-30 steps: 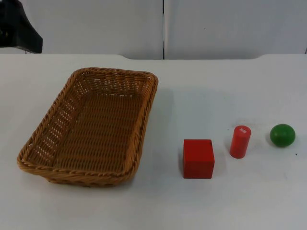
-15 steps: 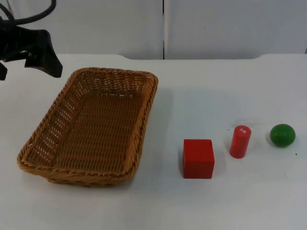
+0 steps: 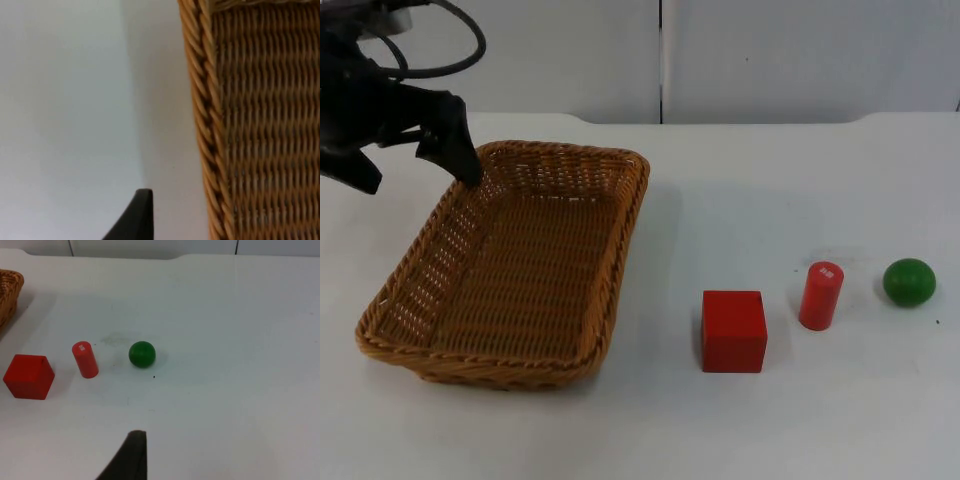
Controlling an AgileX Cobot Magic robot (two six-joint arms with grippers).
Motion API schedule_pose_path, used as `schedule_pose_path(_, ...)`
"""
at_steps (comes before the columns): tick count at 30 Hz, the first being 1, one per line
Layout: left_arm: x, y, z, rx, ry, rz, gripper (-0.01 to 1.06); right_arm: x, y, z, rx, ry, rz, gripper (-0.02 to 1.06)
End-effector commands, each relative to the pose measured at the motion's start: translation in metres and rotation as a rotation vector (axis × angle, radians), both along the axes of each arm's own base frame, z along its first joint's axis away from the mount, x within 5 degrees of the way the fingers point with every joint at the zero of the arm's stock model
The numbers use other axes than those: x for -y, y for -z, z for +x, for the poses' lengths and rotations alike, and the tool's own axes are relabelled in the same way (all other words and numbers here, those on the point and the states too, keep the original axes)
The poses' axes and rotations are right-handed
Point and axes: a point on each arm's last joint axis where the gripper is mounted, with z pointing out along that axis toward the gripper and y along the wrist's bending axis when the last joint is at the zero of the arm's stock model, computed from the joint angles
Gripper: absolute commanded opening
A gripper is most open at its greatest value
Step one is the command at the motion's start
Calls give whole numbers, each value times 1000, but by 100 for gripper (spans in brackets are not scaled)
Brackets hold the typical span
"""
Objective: Pick up the basket with the left hand and place the object to the left of the red cylinder into the basket with the right hand.
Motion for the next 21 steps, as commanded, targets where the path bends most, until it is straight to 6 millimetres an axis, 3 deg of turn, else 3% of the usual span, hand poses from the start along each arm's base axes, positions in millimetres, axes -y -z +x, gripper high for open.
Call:
schedule_pose_path(1, -5, 7, 6, -38, -20, -9, 105, 0, 0, 0, 9, 3, -6, 105)
schedule_pose_path(10, -6, 36, 19, -116, 5, 1, 105, 0, 0, 0, 9, 3, -6, 105)
schedule_pose_path(21, -6, 54, 28, -147, 13, 0, 105, 0, 0, 0, 9, 3, -6, 105)
